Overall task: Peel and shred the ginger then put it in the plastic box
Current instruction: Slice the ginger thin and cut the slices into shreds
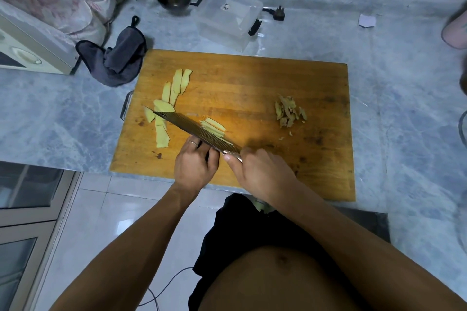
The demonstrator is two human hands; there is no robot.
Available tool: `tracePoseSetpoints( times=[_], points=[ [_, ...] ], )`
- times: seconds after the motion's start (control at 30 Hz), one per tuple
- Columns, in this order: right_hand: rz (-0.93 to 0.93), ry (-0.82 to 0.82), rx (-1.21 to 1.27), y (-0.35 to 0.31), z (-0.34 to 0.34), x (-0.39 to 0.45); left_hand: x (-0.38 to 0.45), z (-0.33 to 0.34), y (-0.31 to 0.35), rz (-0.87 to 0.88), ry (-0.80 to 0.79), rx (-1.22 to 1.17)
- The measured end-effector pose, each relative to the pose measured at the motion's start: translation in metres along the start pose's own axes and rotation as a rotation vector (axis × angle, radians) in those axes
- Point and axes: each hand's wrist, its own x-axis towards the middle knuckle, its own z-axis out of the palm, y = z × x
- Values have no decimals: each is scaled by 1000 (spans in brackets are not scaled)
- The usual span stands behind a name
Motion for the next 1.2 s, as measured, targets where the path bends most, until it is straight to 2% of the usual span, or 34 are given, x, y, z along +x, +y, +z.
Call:
tracePoseSetpoints(
  times=[0.63,1.2],
  points=[
    [-9,2,-68,-6,12,6,0,1,-3,9,-15,35],
    [34,-18,51,-1,-2,-3,0,1,-1,6,21,29]
  ],
)
